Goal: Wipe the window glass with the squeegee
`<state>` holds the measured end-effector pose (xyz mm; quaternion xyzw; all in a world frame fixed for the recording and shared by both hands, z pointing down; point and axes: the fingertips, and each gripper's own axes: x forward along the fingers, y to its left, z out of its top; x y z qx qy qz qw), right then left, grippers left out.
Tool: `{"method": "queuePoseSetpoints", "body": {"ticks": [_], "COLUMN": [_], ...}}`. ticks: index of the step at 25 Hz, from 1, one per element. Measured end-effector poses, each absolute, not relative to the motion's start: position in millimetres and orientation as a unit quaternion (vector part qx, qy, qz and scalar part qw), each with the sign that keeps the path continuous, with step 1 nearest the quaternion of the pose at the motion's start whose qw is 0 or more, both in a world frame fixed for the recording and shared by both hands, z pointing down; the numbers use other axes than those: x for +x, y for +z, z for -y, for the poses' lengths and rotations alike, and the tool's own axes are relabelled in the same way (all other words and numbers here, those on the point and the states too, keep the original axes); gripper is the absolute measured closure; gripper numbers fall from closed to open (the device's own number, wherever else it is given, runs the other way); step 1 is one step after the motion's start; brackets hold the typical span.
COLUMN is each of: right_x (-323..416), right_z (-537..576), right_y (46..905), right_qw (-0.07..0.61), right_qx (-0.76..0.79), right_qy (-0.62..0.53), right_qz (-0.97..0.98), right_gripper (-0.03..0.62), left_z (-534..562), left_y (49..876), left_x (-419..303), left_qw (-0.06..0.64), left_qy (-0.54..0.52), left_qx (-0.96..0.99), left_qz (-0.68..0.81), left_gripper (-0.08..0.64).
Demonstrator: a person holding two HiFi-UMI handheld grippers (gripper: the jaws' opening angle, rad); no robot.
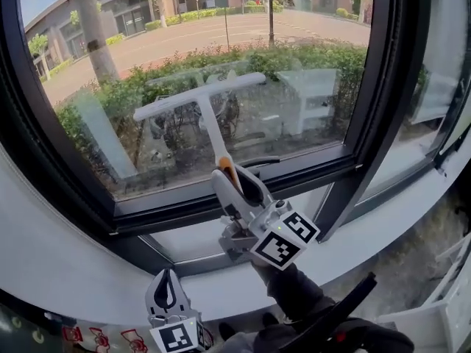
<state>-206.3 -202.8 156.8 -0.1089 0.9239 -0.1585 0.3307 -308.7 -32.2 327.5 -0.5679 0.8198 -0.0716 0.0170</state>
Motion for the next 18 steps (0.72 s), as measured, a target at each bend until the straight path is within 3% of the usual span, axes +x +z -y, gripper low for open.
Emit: {"method": "queuePoseSetpoints", "body": {"ticks": [18], "right_x": [-239], "right_z": [222], "right_y": [28], "right_qw": [0.388], "right_qx": [-0.125], "right_qy": [-0.082], "right_qz": [-0.91], "right_gripper": [0.489], "left_z": [36], "left_y": [289], "left_x": [-362], "left_qw": [0.027], "left_qy": [-0.061], "left_qx": [-0.576], "left_qz": [-0.815], "left_gripper": [0.561]}}
